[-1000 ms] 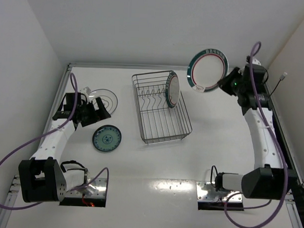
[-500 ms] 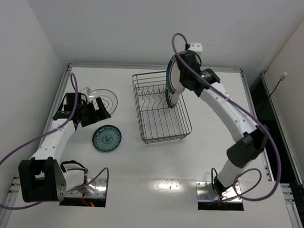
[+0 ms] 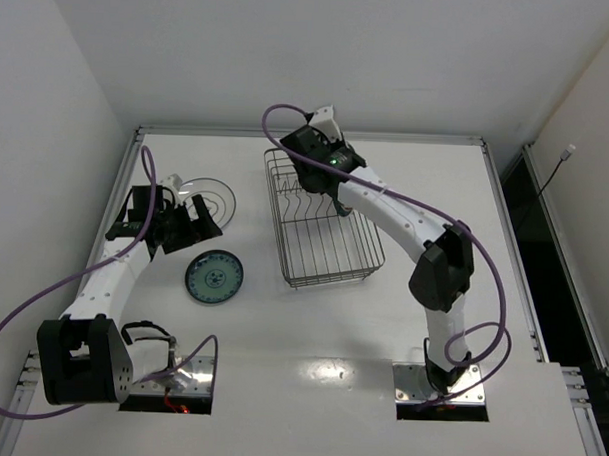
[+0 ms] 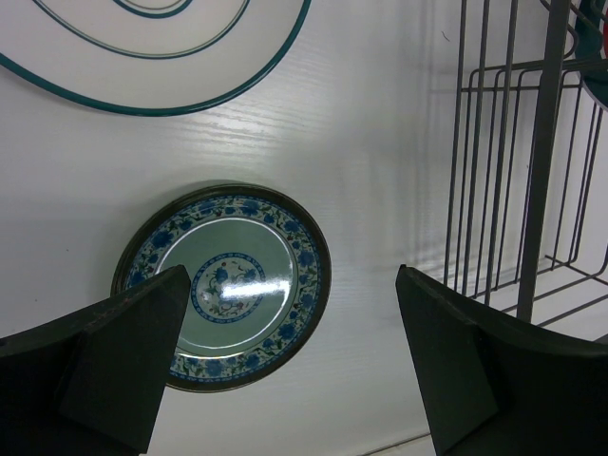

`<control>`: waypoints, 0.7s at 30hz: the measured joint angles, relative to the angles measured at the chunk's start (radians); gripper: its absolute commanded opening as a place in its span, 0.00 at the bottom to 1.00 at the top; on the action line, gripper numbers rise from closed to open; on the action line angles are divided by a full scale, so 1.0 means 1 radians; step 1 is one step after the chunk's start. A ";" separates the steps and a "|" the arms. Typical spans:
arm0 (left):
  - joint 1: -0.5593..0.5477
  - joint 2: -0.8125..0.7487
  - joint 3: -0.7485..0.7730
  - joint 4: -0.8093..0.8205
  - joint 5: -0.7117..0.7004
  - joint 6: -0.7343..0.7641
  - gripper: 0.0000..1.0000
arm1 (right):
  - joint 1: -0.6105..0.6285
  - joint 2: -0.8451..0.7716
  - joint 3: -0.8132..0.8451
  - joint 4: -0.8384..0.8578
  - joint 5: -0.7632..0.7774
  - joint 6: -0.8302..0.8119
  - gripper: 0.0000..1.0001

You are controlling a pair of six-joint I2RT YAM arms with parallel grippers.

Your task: Load the plates into the dish rack

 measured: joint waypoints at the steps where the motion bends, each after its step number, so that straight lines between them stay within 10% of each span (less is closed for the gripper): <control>1: 0.000 0.000 0.000 0.000 0.000 0.000 0.88 | 0.005 0.013 0.000 0.005 0.008 -0.006 0.00; 15: 0.000 0.000 0.001 -0.010 -0.054 -0.007 0.91 | -0.015 0.032 -0.023 0.038 -0.157 -0.021 0.01; 21: -0.001 0.002 0.012 -0.055 -0.211 -0.043 0.97 | -0.046 0.092 0.017 -0.003 -0.252 0.002 0.16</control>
